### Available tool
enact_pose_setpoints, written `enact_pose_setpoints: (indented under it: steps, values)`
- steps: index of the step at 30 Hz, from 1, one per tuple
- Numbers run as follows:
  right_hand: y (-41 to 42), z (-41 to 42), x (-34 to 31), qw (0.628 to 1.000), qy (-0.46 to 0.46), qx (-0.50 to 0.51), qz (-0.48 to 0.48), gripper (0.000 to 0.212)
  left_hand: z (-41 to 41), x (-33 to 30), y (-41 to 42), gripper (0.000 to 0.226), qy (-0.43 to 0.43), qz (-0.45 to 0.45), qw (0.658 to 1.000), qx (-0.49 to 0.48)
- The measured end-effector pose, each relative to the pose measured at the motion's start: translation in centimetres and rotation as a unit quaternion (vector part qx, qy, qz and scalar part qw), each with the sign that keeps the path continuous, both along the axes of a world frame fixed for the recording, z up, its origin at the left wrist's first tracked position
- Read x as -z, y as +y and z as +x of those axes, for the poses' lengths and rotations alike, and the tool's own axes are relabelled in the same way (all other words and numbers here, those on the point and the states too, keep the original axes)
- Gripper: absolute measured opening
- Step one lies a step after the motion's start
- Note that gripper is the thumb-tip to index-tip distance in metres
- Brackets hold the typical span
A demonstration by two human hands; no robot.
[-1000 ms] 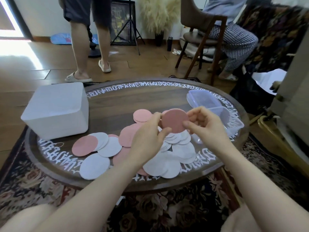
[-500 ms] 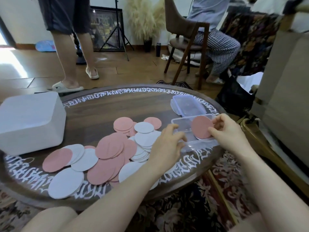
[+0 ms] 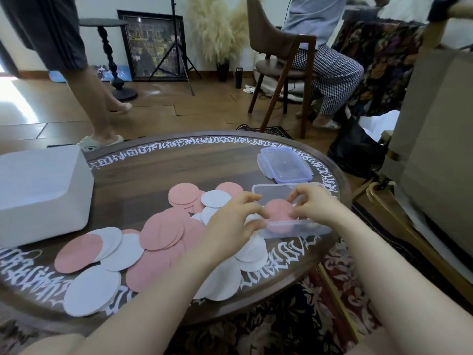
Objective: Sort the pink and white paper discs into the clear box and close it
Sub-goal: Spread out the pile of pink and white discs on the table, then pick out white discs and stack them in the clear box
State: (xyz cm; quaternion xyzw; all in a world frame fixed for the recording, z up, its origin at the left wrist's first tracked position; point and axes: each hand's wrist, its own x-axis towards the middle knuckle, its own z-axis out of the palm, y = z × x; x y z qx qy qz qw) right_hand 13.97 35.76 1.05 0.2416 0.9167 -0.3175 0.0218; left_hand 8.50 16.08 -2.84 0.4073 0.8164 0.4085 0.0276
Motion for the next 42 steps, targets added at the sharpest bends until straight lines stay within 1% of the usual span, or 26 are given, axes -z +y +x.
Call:
enact_pose_setpoints:
  steps: [4, 8, 11, 13, 16, 19, 22, 24, 26, 29, 32, 36, 39, 42]
  values:
    - [0.3, -0.6, 0.9, 0.999, -0.036, -0.005, 0.021, 0.015, 0.2, 0.4, 0.1, 0.015, 0.016, 0.006, 1.000, -0.008]
    - [0.2, -1.1, 1.2, 0.999, -0.036, -0.005, 0.024, 0.016, 0.0, 0.4, 0.1, 0.023, 0.011, 0.009, 1.000, -0.011]
    - [0.3, -1.2, 1.6, 0.998, -0.036, -0.005, 0.045, 0.009, 0.1, 0.3, 0.1, 0.024, 0.010, 0.004, 1.000, -0.009]
    - [0.4, -1.2, 1.8, 0.998, -0.030, -0.002, 0.049, 0.007, 0.2, 0.3, 0.1, 0.027, 0.013, 0.001, 1.000, -0.009]
    - [0.2, -0.7, 1.4, 0.996, 0.000, 0.009, 0.085, 0.008, 0.4, -0.1, -0.2, 0.038, 0.022, -0.009, 1.000, -0.010]
    - [-0.9, -0.1, 0.4, 0.987, 0.086, 0.006, 0.132, 0.011, 0.0, -0.7, -1.5, 0.046, 0.033, -0.044, 0.998, -0.021]
    - [-3.4, 0.5, -0.4, 0.976, 0.196, -0.025, 0.091, 0.010, -0.9, -1.2, -3.8, 0.047, 0.033, -0.097, 0.994, -0.043]
    - [-5.4, 1.2, -0.6, 0.967, 0.239, -0.061, 0.062, 0.011, -1.2, -1.5, -5.5, 0.045, 0.037, -0.135, 0.988, -0.058]
    - [-7.3, 1.9, -0.8, 0.962, 0.244, -0.110, 0.060, 0.010, -1.1, -2.0, -7.3, 0.045, 0.058, -0.188, 0.977, -0.079]
    - [-9.3, 2.8, -0.3, 0.964, 0.183, -0.184, 0.054, 0.011, -0.9, -2.7, -9.8, 0.043, 0.077, -0.223, 0.968, -0.089]
    - [-11.0, 3.5, 0.7, 0.961, 0.105, -0.250, 0.050, 0.021, -0.3, -3.0, -12.0, 0.042, 0.059, -0.249, 0.964, -0.077]
    - [-13.2, 4.4, 1.6, 0.947, 0.048, -0.312, 0.050, 0.046, 0.7, -3.0, -14.5, 0.051, 0.006, -0.278, 0.958, -0.071]
    - [-14.2, 4.4, 2.2, 0.940, 0.054, -0.323, 0.094, 0.068, 1.4, -2.6, -16.1, 0.053, -0.003, -0.293, 0.954, -0.070]
    - [-14.6, 4.1, 2.8, 0.941, 0.073, -0.309, 0.115, 0.080, 2.2, -2.2, -17.1, 0.057, -0.015, -0.292, 0.953, -0.074]
